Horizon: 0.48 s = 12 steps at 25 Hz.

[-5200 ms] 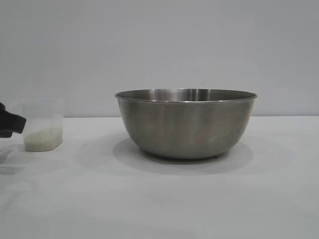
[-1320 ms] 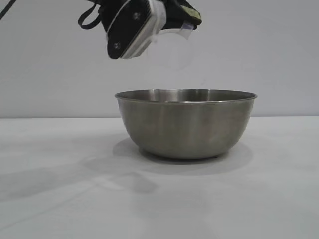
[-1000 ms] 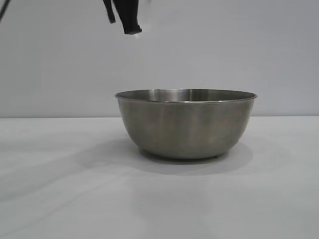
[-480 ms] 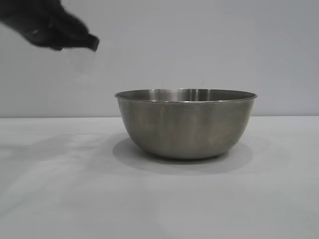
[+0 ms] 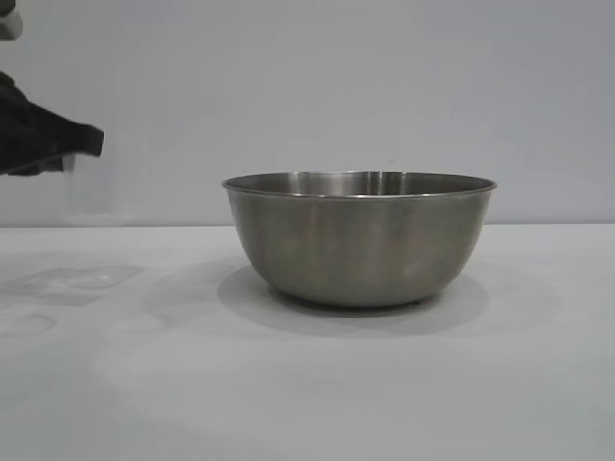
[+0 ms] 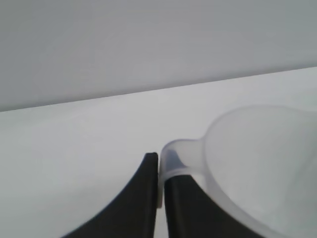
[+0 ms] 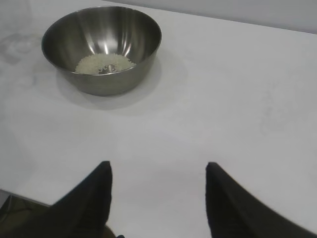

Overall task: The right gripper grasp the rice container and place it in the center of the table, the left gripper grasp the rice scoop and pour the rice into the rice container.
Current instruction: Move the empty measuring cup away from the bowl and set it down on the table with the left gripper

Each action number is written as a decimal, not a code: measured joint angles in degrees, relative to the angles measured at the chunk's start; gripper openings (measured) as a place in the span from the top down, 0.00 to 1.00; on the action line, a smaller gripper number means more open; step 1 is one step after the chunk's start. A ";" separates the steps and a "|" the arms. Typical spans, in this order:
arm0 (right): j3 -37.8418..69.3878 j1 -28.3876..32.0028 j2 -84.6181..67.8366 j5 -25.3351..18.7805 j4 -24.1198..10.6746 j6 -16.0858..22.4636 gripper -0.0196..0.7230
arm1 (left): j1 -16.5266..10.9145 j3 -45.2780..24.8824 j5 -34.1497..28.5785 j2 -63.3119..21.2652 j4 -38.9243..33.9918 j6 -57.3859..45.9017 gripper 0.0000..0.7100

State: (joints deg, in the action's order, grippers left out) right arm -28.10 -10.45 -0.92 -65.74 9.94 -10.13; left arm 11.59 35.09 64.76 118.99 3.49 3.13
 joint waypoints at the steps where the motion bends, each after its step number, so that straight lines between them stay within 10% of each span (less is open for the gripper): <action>1: 0.00 0.00 0.00 0.00 0.00 0.00 0.49 | 0.00 0.00 0.00 0.38 0.00 0.00 1.00; 8: 0.00 0.00 0.00 0.00 0.00 0.16 0.49 | 0.00 -0.12 0.26 1.53 0.00 0.00 0.68; 12: 0.00 0.00 0.00 0.00 0.00 0.26 0.49 | 0.00 -2.05 0.35 1.53 -0.34 0.00 0.68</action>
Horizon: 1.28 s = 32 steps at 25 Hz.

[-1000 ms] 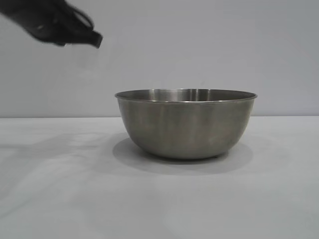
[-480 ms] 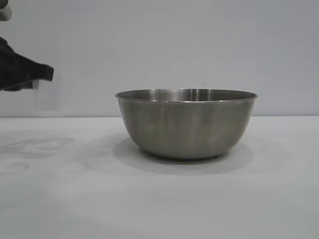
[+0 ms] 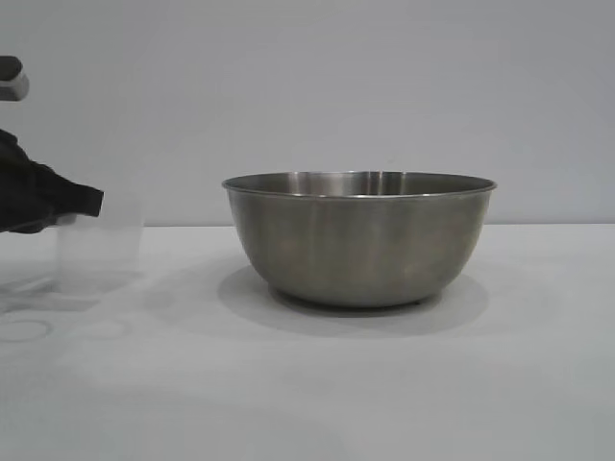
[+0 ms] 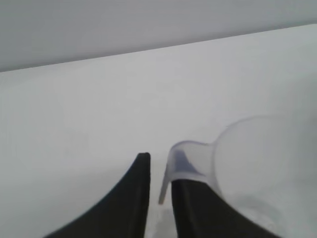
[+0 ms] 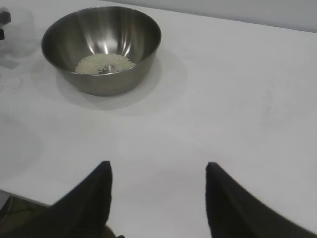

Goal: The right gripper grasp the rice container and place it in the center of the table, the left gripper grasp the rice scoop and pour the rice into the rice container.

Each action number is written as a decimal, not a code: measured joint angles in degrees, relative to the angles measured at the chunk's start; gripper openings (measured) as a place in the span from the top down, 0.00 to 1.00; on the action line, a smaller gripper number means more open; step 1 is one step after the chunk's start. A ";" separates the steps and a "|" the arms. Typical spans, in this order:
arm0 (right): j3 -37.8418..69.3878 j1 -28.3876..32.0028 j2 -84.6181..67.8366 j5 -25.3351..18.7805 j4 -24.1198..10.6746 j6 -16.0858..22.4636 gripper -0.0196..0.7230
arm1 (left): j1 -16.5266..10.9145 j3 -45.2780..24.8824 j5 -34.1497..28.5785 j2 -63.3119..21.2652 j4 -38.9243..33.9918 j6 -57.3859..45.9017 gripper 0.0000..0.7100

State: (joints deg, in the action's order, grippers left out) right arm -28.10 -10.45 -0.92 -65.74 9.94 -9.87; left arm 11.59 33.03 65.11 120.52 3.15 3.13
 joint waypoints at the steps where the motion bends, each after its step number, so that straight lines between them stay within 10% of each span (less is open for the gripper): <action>1: 0.00 0.00 0.00 0.00 -0.08 0.00 0.49 | 0.00 -0.85 0.00 -0.11 -0.24 0.00 0.68; 18: 0.00 0.00 0.00 0.00 0.12 0.00 0.49 | -0.09 -14.58 -0.95 -33.23 -8.88 -1.39 0.65; 32: 0.00 0.00 0.00 0.00 0.35 0.00 0.49 | -1.61 -15.34 -44.81 -75.67 -13.21 -2.20 0.65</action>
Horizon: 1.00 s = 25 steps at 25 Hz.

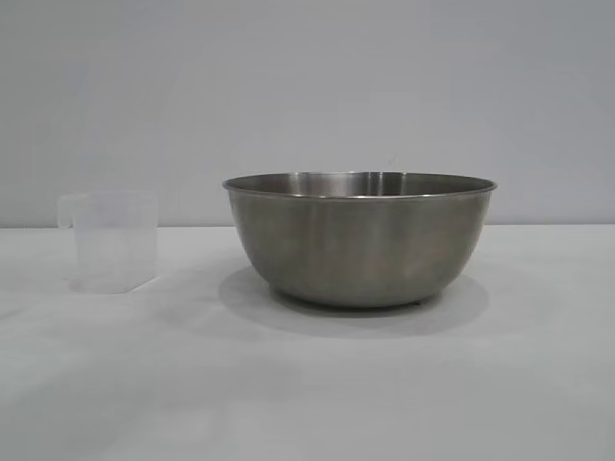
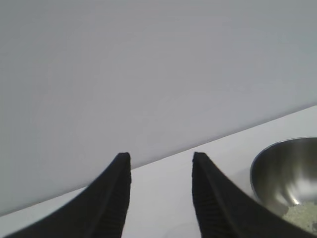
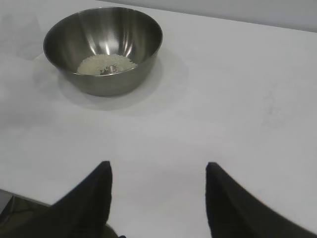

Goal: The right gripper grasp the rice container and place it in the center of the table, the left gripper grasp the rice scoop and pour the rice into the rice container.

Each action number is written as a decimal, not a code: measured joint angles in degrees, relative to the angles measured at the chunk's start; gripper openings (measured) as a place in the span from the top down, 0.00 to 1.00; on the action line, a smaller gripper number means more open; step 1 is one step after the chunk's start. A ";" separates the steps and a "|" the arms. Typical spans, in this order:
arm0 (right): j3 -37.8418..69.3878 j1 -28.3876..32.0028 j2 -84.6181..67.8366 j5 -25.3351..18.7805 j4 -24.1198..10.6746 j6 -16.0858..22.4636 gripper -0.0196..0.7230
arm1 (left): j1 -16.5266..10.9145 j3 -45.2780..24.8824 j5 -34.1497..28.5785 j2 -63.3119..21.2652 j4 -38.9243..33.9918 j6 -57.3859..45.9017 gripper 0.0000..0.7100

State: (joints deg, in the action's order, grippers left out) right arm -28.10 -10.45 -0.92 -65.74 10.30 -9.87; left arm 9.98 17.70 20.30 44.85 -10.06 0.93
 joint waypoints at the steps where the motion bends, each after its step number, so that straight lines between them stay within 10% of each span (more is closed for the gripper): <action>1: 0.00 0.00 0.00 0.00 0.09 0.00 0.49 | -1.03 0.00 -2.97 -2.63 0.00 -0.98 0.65; 9: 0.00 0.00 0.00 0.00 0.12 0.00 0.49 | -11.50 5.68 -39.45 -23.51 0.48 -5.00 0.65; 25: 0.00 0.00 0.00 0.00 0.22 0.00 0.49 | -12.18 11.53 -79.22 -41.73 7.53 -4.23 0.65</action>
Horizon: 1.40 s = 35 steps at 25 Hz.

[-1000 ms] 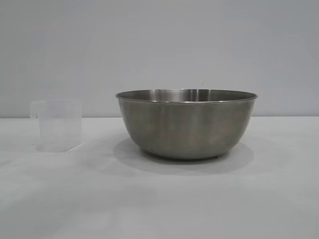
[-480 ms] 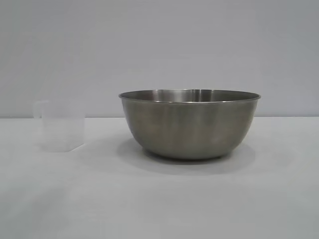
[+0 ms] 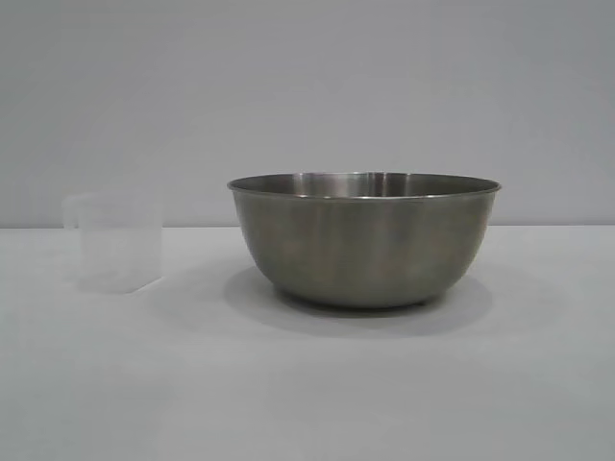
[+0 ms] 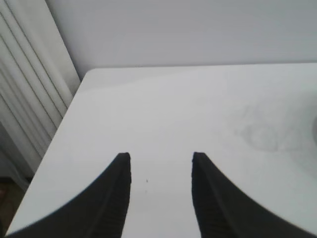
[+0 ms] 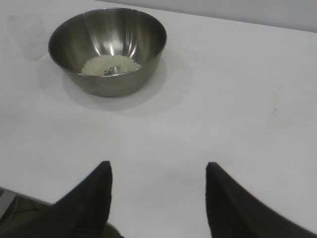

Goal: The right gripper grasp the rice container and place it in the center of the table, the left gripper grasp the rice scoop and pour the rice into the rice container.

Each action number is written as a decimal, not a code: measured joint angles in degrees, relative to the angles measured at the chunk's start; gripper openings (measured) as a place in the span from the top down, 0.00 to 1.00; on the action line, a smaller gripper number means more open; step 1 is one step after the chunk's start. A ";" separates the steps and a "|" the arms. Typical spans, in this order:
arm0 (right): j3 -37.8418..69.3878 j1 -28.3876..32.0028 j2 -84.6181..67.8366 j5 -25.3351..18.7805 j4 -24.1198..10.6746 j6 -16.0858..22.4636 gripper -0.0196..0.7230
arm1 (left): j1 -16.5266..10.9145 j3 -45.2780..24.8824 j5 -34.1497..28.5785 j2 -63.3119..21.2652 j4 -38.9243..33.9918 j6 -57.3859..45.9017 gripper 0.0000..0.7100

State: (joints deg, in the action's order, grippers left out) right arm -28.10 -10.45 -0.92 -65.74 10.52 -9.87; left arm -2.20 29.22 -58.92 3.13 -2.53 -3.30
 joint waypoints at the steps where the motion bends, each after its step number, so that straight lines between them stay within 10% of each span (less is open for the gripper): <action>1: 0.00 0.00 0.00 0.00 0.00 0.00 0.49 | 0.00 0.00 -1.07 -0.51 0.00 0.56 0.65; 35: 0.00 0.00 0.00 0.00 0.00 0.00 0.49 | 0.00 -1.46 -5.16 -3.13 1.47 2.54 0.65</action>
State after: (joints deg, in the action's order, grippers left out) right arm -28.10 -10.45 -0.92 -65.74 10.52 -9.87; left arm -2.20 27.76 -64.08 0.00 -1.06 -0.76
